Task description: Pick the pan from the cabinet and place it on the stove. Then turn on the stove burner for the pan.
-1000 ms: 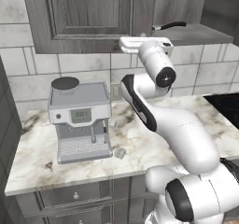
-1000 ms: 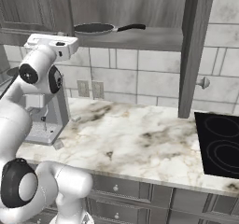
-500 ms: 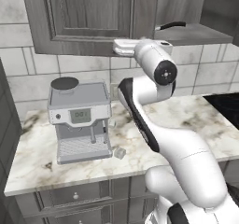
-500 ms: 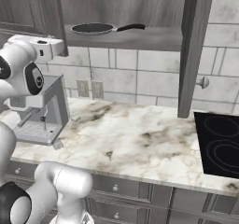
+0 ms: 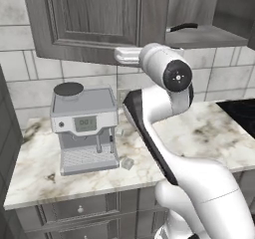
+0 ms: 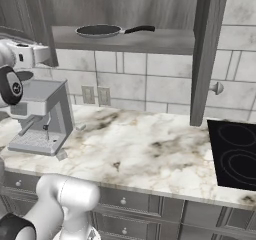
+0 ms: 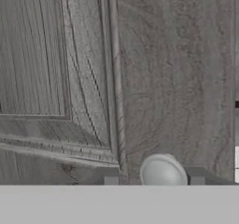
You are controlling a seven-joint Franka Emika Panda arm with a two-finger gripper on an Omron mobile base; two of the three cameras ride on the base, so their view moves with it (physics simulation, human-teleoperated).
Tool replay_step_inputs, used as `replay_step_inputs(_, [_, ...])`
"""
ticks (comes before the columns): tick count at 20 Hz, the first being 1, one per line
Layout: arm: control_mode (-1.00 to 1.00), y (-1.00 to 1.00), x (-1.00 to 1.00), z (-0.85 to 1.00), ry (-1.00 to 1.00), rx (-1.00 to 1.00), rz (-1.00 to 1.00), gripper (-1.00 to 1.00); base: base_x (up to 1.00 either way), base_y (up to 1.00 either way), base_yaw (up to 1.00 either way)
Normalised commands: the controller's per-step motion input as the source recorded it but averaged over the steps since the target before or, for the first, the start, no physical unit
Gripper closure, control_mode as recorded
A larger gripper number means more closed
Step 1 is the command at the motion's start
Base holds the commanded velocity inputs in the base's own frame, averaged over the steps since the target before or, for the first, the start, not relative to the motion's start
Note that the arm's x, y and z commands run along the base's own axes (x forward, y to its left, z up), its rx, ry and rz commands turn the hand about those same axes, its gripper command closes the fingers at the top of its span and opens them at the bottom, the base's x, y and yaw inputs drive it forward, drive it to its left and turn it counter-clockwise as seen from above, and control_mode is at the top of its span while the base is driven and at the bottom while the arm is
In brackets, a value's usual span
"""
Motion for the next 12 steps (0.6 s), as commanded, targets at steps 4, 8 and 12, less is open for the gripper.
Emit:
replay_step_inputs(4, [-1.00,0.48,-0.59,0.00,0.00,-0.01,0.04,-1.00,0.00,0.00,0.00])
replay_step_inputs(8, [-1.00,-0.02,-0.66,0.00,0.00,0.13,0.00,-1.00,0.00,0.00,0.00])
replay_step_inputs(12, [-1.00,-0.29,-0.79,0.16,0.01,0.27,0.00,-1.00,0.00,0.00,0.00])
